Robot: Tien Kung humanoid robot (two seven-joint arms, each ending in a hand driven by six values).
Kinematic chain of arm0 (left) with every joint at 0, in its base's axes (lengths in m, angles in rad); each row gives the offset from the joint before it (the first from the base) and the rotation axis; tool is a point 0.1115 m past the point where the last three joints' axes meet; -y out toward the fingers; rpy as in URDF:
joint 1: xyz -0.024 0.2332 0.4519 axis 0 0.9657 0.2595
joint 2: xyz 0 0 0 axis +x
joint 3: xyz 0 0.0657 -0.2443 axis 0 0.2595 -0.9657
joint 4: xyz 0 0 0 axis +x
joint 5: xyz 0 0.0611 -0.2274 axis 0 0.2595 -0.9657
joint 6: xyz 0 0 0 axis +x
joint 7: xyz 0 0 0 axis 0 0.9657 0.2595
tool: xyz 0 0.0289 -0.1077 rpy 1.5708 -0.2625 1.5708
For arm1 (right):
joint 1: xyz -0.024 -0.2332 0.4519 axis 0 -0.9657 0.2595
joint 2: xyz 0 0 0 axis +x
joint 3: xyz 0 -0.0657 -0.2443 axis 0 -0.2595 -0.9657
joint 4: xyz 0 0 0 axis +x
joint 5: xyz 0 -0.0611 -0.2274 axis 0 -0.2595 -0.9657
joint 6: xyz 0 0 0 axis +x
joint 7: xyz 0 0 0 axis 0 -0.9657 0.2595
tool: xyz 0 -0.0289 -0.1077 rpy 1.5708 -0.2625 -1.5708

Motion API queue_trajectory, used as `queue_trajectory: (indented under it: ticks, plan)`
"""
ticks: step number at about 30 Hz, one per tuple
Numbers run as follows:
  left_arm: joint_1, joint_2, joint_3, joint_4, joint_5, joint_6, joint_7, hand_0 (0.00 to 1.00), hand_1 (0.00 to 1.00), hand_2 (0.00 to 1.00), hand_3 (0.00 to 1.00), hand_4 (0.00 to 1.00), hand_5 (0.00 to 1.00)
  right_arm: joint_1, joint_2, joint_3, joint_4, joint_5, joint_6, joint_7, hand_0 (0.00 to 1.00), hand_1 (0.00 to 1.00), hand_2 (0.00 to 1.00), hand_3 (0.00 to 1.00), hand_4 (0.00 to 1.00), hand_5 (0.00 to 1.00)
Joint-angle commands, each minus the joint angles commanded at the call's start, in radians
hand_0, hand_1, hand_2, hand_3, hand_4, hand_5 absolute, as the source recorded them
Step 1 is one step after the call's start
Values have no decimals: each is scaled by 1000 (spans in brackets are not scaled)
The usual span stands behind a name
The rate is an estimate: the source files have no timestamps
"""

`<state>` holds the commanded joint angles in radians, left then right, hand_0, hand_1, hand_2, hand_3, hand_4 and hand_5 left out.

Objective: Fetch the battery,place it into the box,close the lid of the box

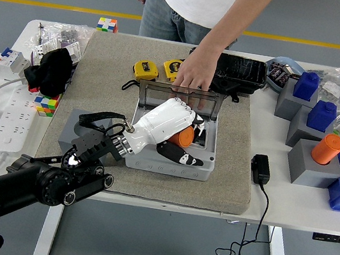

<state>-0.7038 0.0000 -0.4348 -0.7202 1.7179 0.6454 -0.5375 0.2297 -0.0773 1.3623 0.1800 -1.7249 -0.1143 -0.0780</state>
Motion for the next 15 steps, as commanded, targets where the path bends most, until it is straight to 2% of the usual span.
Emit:
queue_trajectory:
  ticks: [1,6,7,12,13,15]
  plan:
    - [0,0,-1,0,3,0,-1,183,200,217,216,998,661,0,0,0,0,0,0,0,890,854,792,818,998,998]
    - [1,0,-5,4,8,0,-6,183,200,217,216,998,661,1,0,-4,0,4,0,0,890,854,792,818,998,998]
    - [1,0,-6,5,7,0,-7,301,507,412,424,998,702,1,0,-3,0,3,1,0,890,853,793,817,998,998]
    - [3,0,-10,8,6,0,-13,301,507,412,424,998,702,1,0,-4,0,4,1,0,890,853,793,817,998,998]
    - [4,0,-11,9,6,0,-14,673,686,620,590,998,732,1,-1,-4,0,4,1,0,890,853,792,817,998,998]
    - [3,0,-12,12,6,0,-15,673,686,620,590,998,732,3,-1,-6,0,5,0,0,890,853,792,817,998,998]
